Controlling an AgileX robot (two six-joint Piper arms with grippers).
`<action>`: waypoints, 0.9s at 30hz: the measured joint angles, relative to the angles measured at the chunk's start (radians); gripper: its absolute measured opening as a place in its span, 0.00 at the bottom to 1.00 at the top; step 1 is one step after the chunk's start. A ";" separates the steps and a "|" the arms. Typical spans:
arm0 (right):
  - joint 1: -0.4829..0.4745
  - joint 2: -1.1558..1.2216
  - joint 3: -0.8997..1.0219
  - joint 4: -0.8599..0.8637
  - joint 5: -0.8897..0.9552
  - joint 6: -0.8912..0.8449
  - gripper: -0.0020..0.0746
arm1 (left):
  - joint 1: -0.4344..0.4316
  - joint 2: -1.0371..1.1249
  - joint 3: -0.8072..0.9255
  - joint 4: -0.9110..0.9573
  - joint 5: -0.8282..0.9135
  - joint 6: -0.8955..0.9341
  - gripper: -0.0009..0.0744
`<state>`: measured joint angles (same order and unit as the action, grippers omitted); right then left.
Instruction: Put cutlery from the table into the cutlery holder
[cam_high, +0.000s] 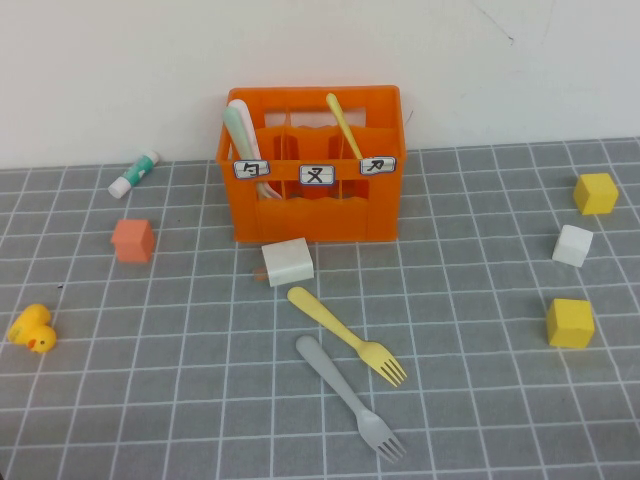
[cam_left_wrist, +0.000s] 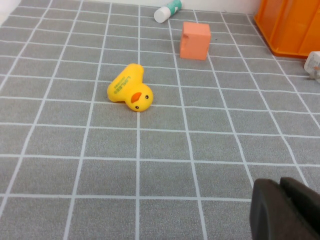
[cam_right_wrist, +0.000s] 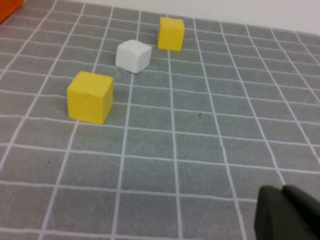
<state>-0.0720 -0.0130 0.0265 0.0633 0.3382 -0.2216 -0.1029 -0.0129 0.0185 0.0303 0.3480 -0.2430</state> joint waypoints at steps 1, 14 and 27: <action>0.000 0.000 0.000 -0.007 0.000 0.018 0.02 | 0.000 0.000 0.000 0.000 0.000 0.000 0.01; 0.070 0.000 0.000 -0.080 0.002 0.116 0.02 | 0.000 0.000 0.000 0.000 0.000 0.000 0.01; 0.034 0.000 0.000 -0.105 0.002 0.118 0.02 | 0.000 0.000 0.000 0.000 0.000 0.000 0.01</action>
<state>-0.0381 -0.0130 0.0265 -0.0416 0.3398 -0.1036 -0.1029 -0.0129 0.0185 0.0303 0.3480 -0.2430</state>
